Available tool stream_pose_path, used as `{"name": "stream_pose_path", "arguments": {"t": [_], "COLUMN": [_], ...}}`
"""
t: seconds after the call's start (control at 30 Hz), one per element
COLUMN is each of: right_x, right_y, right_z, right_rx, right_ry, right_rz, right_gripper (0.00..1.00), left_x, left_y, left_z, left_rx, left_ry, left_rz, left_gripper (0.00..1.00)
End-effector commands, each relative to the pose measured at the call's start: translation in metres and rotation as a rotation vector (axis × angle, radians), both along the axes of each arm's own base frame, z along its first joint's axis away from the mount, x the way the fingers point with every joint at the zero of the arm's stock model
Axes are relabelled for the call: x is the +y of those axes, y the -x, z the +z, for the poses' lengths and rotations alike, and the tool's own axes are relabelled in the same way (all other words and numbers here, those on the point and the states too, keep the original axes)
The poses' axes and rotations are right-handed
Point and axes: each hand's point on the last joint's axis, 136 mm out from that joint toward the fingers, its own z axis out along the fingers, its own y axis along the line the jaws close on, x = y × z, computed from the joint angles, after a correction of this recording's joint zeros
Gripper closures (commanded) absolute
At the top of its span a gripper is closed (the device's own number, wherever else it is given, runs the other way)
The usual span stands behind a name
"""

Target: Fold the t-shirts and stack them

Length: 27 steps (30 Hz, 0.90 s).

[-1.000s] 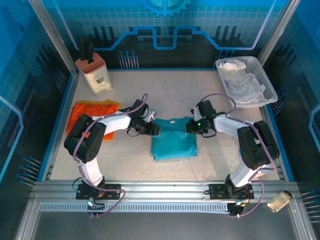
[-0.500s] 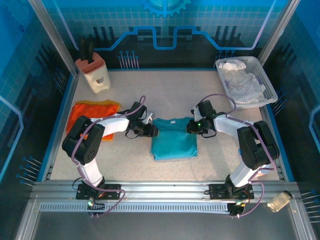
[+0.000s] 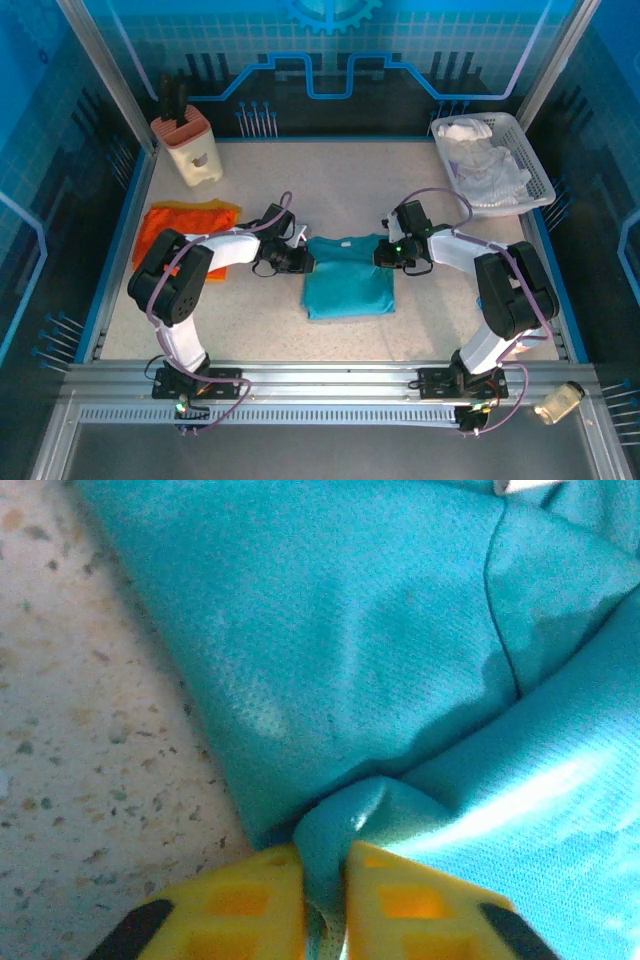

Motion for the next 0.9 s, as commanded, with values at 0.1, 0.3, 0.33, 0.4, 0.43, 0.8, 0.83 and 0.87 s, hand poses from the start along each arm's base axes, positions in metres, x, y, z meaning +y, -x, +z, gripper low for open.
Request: {"name": "stream_pose_path", "arguments": {"t": [0.1,0.3,0.33,0.4,0.43,0.8,0.83,0.87], "right_x": [-0.002,-0.009,-0.01,-0.012,-0.014,-0.026,-0.026,-0.026], "right_y": [-0.001,0.013,0.016,0.021,0.024,0.031,0.03,0.029], "right_z": [0.028,0.063,0.069,0.08,0.085,0.136,0.139,0.143], "right_rx": [0.029,0.011,0.004,-0.008,-0.014,-0.089,-0.092,-0.094], "right_ry": [-0.027,-0.04,-0.047,-0.056,-0.061,-0.089,-0.093,-0.096], "right_rz": [-0.042,-0.09,-0.097,-0.116,-0.123,-0.205,-0.209,-0.212], "right_gripper": [0.98,1.0,1.0,1.0,1.0,1.0,1.0,1.0], "left_x": [-0.007,-0.009,-0.009,-0.011,-0.013,-0.02,-0.02,-0.021], "left_y": [-0.001,0.009,0.01,0.011,0.012,0.017,0.016,0.016], "left_z": [0.025,0.066,0.073,0.085,0.09,0.135,0.137,0.139], "left_rx": [-0.039,-0.103,-0.113,-0.122,-0.122,-0.169,-0.171,-0.165], "left_ry": [0.04,0.072,0.081,0.105,0.117,0.184,0.184,0.186], "left_rz": [-0.011,-0.004,-0.002,0.01,0.013,0.03,0.031,0.03], "left_gripper": [0.95,0.97,0.98,0.99,0.99,1.0,1.0,1.0]}}
